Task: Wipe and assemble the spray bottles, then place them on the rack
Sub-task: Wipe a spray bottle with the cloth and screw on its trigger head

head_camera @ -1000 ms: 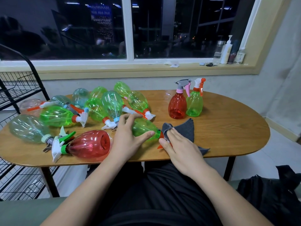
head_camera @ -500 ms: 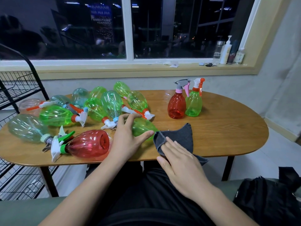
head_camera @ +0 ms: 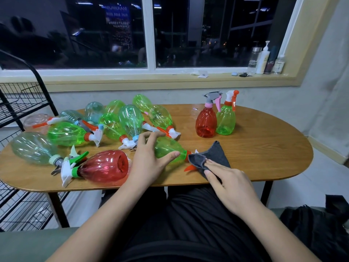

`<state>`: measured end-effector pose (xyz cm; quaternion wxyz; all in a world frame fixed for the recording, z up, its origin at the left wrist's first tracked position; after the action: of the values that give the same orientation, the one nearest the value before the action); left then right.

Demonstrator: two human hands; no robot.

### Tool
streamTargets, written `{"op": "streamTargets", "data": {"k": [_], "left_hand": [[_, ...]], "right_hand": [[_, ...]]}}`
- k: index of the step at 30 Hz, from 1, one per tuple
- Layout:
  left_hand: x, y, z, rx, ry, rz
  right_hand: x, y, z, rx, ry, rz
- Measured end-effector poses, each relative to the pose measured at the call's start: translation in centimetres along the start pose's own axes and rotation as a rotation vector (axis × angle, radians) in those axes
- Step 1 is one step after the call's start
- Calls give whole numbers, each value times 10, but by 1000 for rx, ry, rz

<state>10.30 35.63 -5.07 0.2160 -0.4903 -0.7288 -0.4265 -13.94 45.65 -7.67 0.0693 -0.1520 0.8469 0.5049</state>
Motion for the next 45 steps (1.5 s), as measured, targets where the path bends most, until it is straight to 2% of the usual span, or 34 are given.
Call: {"op": "streamTargets", "data": {"k": [5,11,17,27,32,38,42,45], "left_hand": [[2,-1,2,-3,5,-6],[5,-6,1,-37,-76,-89],[18,-16,2,-123,-267,-420],[22,-10,-3,-74,-295,-481],[28,2,-3,29,-271,-282],[28,-14,6,-41,-73,52],[23,-29,12,-133,26,275],[25,-34,13,-166,6,312]], "right_hand": [[17,1,-3,-9,-76,31],[25,3,-2,49,-227,-159],[29,1,-4,29,-215,-222],[30,4,-5,17,-286,-365],[34,8,-11,15,-330,-494],[43,9,-19,8,-384,-616],[31,18,-27,72,-485,-962],[9,23,-35,55,-463,-1123]]}}
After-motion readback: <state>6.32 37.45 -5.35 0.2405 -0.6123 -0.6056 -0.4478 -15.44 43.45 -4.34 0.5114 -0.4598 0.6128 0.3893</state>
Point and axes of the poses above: each hand's wrist, its own z-axis away from the middle knuckle, its own y-axis out of the back of the hand, x = y × z, the point moved 6 cm from there along -z, towards the middle knuckle, and after that the axes turned 10 degrees about z, right-handed, at the moved point
